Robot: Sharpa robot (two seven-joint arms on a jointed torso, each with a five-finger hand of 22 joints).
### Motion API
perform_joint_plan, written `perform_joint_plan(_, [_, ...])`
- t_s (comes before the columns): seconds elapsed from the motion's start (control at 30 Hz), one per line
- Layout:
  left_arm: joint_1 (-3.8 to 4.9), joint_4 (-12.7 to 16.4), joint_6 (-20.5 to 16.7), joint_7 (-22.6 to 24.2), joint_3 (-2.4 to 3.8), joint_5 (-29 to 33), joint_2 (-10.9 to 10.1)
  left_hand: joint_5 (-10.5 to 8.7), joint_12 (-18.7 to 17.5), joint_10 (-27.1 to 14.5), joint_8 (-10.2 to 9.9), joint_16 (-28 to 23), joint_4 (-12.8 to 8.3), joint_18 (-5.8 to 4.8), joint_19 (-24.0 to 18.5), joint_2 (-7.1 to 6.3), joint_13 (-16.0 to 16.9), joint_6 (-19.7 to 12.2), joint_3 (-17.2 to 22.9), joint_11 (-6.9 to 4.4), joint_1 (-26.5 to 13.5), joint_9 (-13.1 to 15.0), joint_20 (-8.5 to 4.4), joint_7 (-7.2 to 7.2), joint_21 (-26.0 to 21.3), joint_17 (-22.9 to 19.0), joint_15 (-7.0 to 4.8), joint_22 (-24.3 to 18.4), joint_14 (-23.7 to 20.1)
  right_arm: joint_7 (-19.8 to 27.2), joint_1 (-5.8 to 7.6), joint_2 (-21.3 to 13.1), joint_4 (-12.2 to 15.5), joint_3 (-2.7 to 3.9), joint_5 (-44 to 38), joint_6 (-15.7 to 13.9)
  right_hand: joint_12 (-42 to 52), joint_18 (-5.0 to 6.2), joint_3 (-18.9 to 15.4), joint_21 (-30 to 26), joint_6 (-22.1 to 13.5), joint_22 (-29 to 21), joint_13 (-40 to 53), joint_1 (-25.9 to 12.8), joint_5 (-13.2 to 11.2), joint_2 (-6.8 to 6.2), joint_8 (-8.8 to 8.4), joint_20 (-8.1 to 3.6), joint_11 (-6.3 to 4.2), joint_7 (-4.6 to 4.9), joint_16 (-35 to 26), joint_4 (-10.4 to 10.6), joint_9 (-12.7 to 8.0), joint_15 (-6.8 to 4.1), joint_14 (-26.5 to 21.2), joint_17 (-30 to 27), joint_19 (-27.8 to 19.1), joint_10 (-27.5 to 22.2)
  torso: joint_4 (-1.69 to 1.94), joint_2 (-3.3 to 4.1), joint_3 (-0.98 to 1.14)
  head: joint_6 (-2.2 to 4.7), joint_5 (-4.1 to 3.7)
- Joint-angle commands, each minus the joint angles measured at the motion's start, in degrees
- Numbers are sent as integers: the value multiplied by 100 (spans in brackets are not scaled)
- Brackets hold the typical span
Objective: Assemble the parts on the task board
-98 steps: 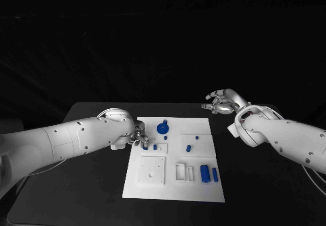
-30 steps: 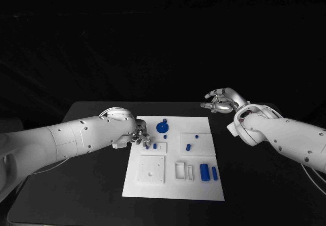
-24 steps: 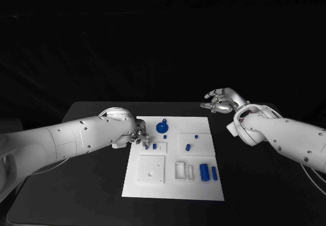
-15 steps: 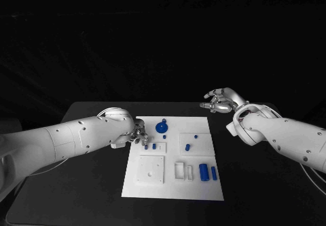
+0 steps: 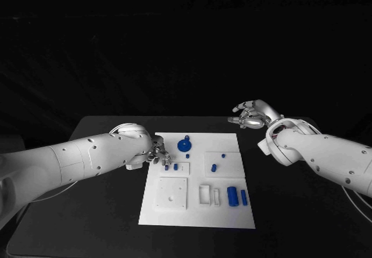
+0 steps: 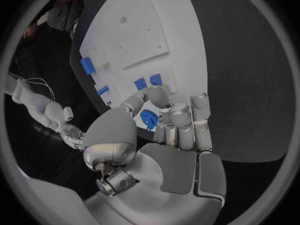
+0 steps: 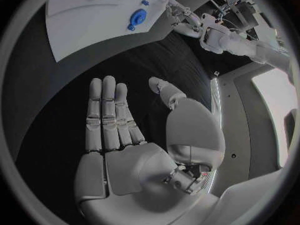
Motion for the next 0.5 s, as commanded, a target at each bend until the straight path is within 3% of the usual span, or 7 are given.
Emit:
perform_joint_plan(0.03, [-11,18,-135,64,3,75,-42,-150,22,-26,-43,-25,122,-39,15,-9,9,1,-17,26,-141,-16,-662,13,-29,-9,38,8,1,59,-3,-1,-1,1,-13,43,35,90,-24,-21,41,6,-10,-32,33,43,25,1,-36,15,-28,1,-6,-2,35,7,4,-145,-5,0,3,10,-4])
perform_joint_plan(0.23, [-24,42,-202,52,3,98,-107,-686,21,-36,-73,-31,385,-10,1,-128,10,16,-27,13,-393,-44,-678,1,-49,-7,25,21,-4,60,-7,2,-10,1,-13,45,36,90,-25,-22,41,7,-12,-37,35,44,26,2,-36,15,-31,6,-6,-2,35,9,4,-146,-5,1,3,9,-13])
perform_joint_plan(0.37, [-29,96,-175,49,4,121,-160,-857,24,-35,-83,-29,523,4,1,-221,13,28,9,7,-457,-52,-683,-5,-53,-2,18,32,-1,61,-11,3,-10,1,-13,45,37,90,-25,-23,41,7,-13,-40,36,44,26,2,-36,15,-33,8,-7,-1,36,11,4,-146,0,-1,0,10,-23])
perform_joint_plan(0.5, [-33,230,-117,80,4,233,-254,-874,30,-27,-74,-21,531,13,1,-257,17,55,34,1,-415,-49,-688,-12,-48,4,13,43,4,60,-14,2,-8,1,-13,45,38,90,-25,-24,41,8,-15,-41,37,44,26,2,-36,15,-35,9,-8,-1,36,13,4,-146,1,-1,1,13,-21])
